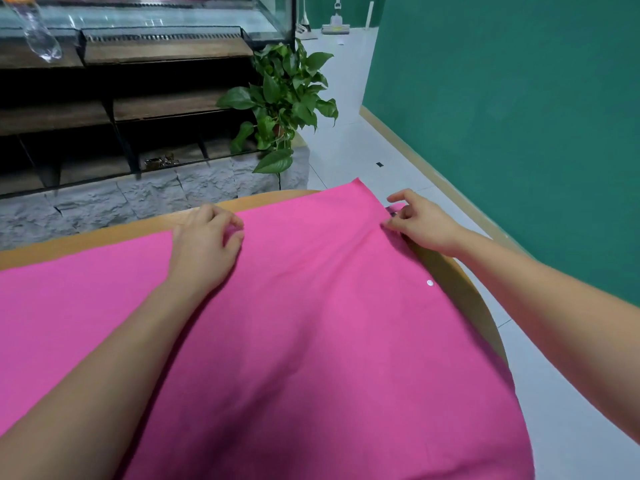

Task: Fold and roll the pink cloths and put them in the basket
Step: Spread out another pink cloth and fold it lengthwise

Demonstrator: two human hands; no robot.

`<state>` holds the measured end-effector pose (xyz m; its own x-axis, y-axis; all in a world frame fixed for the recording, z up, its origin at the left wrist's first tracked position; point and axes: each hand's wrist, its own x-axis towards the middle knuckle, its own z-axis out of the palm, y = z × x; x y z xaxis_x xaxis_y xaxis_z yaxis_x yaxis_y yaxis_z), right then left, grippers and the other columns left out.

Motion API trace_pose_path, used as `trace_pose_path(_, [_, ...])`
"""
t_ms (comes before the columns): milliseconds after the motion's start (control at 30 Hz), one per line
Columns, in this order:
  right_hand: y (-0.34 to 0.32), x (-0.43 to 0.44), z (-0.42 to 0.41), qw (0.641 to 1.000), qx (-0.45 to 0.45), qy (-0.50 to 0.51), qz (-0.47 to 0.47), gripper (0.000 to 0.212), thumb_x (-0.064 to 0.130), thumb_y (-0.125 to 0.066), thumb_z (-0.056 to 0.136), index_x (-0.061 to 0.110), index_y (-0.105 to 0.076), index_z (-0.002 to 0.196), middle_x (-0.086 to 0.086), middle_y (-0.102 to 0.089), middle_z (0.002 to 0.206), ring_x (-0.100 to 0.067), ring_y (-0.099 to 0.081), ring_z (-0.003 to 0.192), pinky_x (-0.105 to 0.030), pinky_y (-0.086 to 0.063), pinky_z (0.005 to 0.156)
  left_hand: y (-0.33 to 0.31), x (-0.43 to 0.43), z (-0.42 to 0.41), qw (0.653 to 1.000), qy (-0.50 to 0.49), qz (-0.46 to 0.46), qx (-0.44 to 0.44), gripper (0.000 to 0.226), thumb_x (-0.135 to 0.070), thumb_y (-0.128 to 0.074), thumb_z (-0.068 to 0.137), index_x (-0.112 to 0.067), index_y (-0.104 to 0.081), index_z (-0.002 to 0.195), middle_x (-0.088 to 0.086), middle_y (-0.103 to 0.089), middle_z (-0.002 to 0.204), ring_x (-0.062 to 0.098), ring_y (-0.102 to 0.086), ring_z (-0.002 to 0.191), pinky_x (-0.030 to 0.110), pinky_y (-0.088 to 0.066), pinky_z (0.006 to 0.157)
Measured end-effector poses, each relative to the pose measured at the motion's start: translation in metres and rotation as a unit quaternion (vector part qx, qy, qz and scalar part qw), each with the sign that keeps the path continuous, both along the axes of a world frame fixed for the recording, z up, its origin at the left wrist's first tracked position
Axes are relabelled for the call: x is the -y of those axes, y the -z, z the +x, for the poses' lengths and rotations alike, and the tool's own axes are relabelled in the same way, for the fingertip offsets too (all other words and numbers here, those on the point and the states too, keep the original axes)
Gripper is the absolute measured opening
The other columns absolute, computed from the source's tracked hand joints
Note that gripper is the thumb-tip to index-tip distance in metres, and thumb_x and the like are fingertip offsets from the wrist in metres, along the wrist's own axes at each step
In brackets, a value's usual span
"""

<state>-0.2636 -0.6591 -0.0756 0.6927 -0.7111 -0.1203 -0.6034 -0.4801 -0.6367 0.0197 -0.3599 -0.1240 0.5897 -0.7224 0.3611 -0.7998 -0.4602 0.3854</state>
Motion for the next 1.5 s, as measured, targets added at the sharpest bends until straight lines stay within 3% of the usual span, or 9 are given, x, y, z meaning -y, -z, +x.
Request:
trace_pose_path(100, [0.001, -0.007, -0.018, 1.0, 0.002, -0.009, 0.003, 0.043, 0.032, -0.08, 0.093, 0.027, -0.055, 0.129, 0.006, -0.076, 0.085, -0.003, -0.066, 0.074, -0.027, -0.046, 0.075, 0.006, 0.002, -0.011, 0.999, 0.019, 0.024, 0.011, 0.015, -0.032, -0.067, 0.097, -0.028, -0.07, 0.11, -0.004, -0.06, 0.112, 0.026, -0.055, 0.116, 0.05, -0.041, 0.09])
trace_pose_path(200, [0.004, -0.011, -0.03, 1.0, -0.009, -0.019, 0.002, 0.038, 0.03, -0.08, 0.094, 0.029, -0.057, 0.124, 0.004, -0.074, 0.081, -0.008, -0.066, 0.073, -0.03, -0.049, 0.076, 0.006, 0.002, -0.01, 0.999, 0.007, 0.035, 0.011, 0.016, -0.034, -0.064, 0.098, -0.028, -0.068, 0.113, -0.003, -0.06, 0.115, 0.028, -0.055, 0.118, 0.052, -0.042, 0.091])
trace_pose_path(367, [0.01, -0.014, -0.04, 0.999, -0.021, 0.013, -0.043, 0.029, 0.03, -0.072, 0.099, 0.027, -0.055, 0.122, 0.001, -0.071, 0.093, -0.018, -0.067, 0.088, -0.033, -0.044, 0.074, 0.001, 0.001, -0.013, 0.999, 0.006, 0.048, 0.015, 0.017, -0.034, -0.064, 0.098, -0.027, -0.067, 0.114, -0.001, -0.061, 0.115, 0.029, -0.056, 0.116, 0.052, -0.042, 0.093])
trace_pose_path(500, [0.015, -0.032, -0.042, 0.99, 0.007, 0.014, -0.14, 0.032, 0.032, -0.069, 0.097, 0.026, -0.056, 0.125, 0.004, -0.067, 0.105, -0.021, -0.064, 0.098, -0.042, -0.052, 0.088, -0.003, -0.01, -0.02, 0.997, 0.022, 0.07, 0.012, 0.023, -0.036, -0.062, 0.1, -0.026, -0.068, 0.12, -0.002, -0.063, 0.121, 0.028, -0.057, 0.12, 0.051, -0.041, 0.095])
trace_pose_path(667, [0.018, -0.075, -0.031, 0.967, 0.009, -0.066, -0.246, 0.034, 0.04, -0.056, 0.103, 0.022, -0.06, 0.131, 0.0, -0.062, 0.128, -0.025, -0.057, 0.121, -0.048, -0.045, 0.104, -0.008, -0.051, -0.03, 0.995, 0.025, 0.096, 0.01, 0.036, -0.043, -0.058, 0.103, -0.023, -0.063, 0.133, 0.0, -0.059, 0.14, 0.028, -0.054, 0.132, 0.053, -0.046, 0.103])
trace_pose_path(867, [0.026, -0.152, 0.015, 0.961, -0.01, -0.169, -0.221, 0.058, 0.06, -0.032, 0.103, 0.025, -0.056, 0.143, 0.0, -0.055, 0.148, -0.024, -0.05, 0.138, -0.049, -0.042, 0.11, -0.005, -0.126, -0.032, 0.992, -0.031, 0.125, 0.005, 0.054, -0.054, -0.051, 0.104, -0.02, -0.055, 0.146, 0.005, -0.049, 0.157, 0.029, -0.049, 0.142, 0.056, -0.046, 0.108])
trace_pose_path(1067, [0.042, -0.198, 0.052, 0.958, -0.05, -0.184, -0.213, 0.074, 0.07, -0.026, 0.101, 0.025, -0.047, 0.155, -0.006, -0.039, 0.166, -0.025, -0.033, 0.155, -0.047, -0.028, 0.125, 0.007, -0.187, -0.019, 0.98, -0.085, 0.178, 0.011, 0.082, -0.076, -0.019, 0.097, -0.029, -0.042, 0.159, -0.002, -0.038, 0.168, 0.022, -0.033, 0.156, 0.054, -0.035, 0.119])
trace_pose_path(1300, [0.049, -0.182, 0.066, 0.965, -0.043, -0.169, -0.198, 0.073, 0.072, -0.028, 0.104, 0.03, -0.036, 0.163, 0.005, -0.023, 0.174, -0.012, -0.014, 0.161, -0.039, -0.009, 0.132, 0.012, -0.178, 0.008, 0.979, -0.075, 0.189, 0.001, 0.087, -0.084, -0.006, 0.093, -0.038, -0.028, 0.165, -0.012, -0.021, 0.173, 0.016, -0.017, 0.161, 0.049, -0.022, 0.127])
trace_pose_path(1500, [0.043, -0.16, 0.098, 0.964, -0.044, -0.176, -0.193, 0.072, 0.071, -0.025, 0.106, 0.03, -0.035, 0.164, 0.005, -0.023, 0.174, -0.013, -0.015, 0.161, -0.038, -0.008, 0.131, 0.009, -0.157, 0.041, 0.979, -0.083, 0.189, -0.011, 0.091, -0.087, -0.004, 0.09, -0.04, -0.024, 0.165, -0.014, -0.018, 0.173, 0.014, -0.014, 0.161, 0.048, -0.017, 0.128])
